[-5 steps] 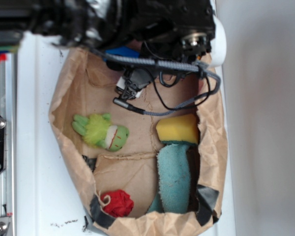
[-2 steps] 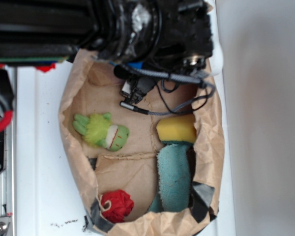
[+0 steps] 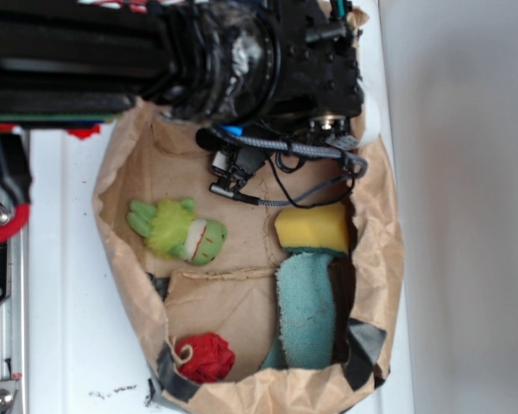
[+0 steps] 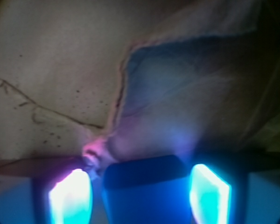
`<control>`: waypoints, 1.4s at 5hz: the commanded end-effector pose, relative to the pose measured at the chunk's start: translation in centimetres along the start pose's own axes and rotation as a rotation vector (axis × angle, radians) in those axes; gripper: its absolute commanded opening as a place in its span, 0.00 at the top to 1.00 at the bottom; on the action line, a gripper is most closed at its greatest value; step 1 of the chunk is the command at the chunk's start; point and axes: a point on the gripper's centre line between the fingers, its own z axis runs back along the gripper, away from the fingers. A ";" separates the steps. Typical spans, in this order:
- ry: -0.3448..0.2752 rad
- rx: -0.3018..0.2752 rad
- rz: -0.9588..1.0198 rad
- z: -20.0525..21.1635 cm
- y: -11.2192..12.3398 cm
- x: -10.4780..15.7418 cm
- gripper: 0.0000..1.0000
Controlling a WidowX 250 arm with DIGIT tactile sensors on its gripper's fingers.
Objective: Grab the blue block.
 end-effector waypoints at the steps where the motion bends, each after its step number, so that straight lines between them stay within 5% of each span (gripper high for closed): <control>1: -0.062 -0.001 0.035 2.9 1.1 1.2 1.00; 3: -0.124 -0.118 0.121 8.8 2.1 -0.1 1.00; 5: -0.260 -0.221 0.197 14.8 1.3 -2.8 1.00; 6: -0.341 -0.170 0.287 17.0 -0.2 -3.4 1.00; 7: -0.347 -0.148 0.327 18.2 -0.8 -3.3 1.00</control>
